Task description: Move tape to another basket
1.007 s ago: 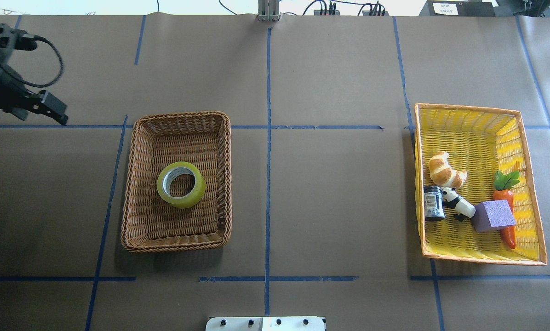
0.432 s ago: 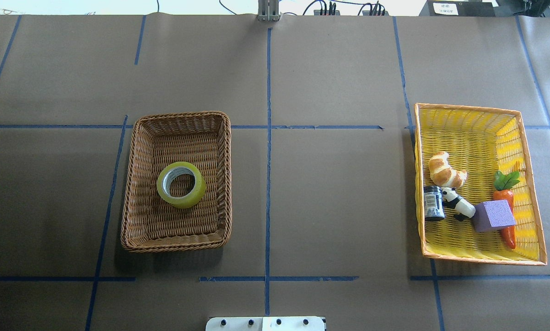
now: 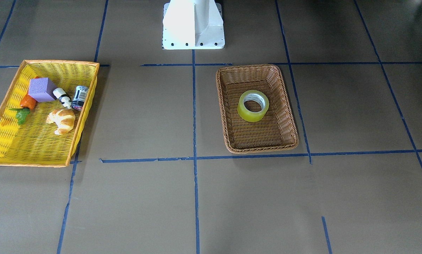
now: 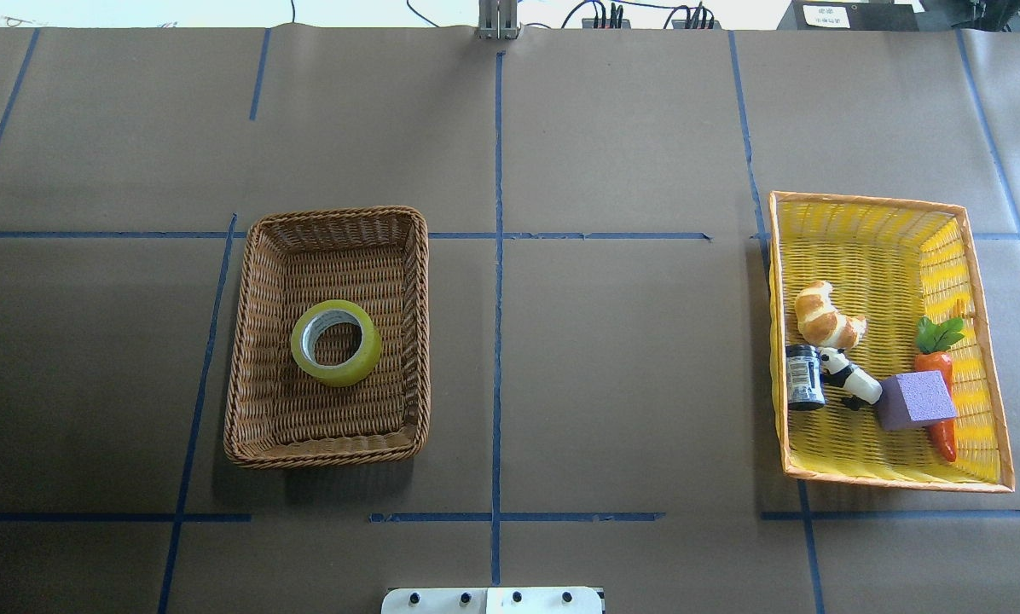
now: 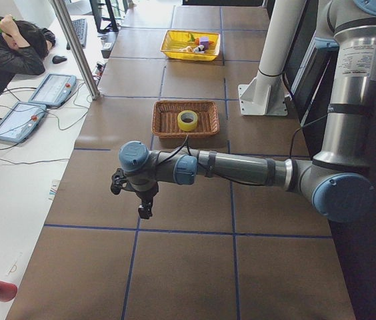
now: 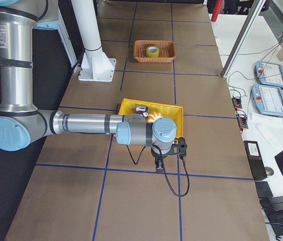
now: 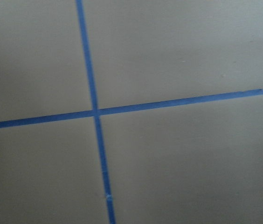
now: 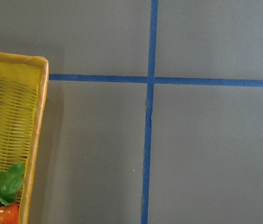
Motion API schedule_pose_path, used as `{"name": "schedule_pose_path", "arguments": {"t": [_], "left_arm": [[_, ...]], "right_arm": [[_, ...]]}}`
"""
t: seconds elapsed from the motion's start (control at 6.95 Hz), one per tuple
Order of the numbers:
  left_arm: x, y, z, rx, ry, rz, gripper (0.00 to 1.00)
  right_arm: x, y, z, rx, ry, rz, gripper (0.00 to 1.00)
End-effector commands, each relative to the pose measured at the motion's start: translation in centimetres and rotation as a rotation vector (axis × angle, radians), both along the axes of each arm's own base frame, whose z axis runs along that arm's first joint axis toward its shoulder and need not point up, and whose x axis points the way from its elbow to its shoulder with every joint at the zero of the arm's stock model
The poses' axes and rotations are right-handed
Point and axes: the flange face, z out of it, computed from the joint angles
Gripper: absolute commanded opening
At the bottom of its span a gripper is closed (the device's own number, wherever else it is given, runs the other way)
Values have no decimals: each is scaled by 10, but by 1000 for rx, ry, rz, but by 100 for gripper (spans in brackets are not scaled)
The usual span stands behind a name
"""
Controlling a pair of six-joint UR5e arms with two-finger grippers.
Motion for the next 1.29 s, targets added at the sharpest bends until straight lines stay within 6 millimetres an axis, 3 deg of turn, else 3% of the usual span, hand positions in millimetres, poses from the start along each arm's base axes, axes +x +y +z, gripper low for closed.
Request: {"name": "schedule_pose_path", "arguments": {"t": [0.0, 0.29, 1.15], "left_arm": [[-26, 15, 18, 4, -11, -11, 100], [-50, 21, 43, -19, -11, -32, 100], [-48, 38, 56, -40, -14, -30, 100]], "right_arm": [[0, 1, 1, 0, -2, -2, 100], [0, 2, 2, -4, -2, 0, 100], [0, 4, 8, -9, 2, -8, 100]]}}
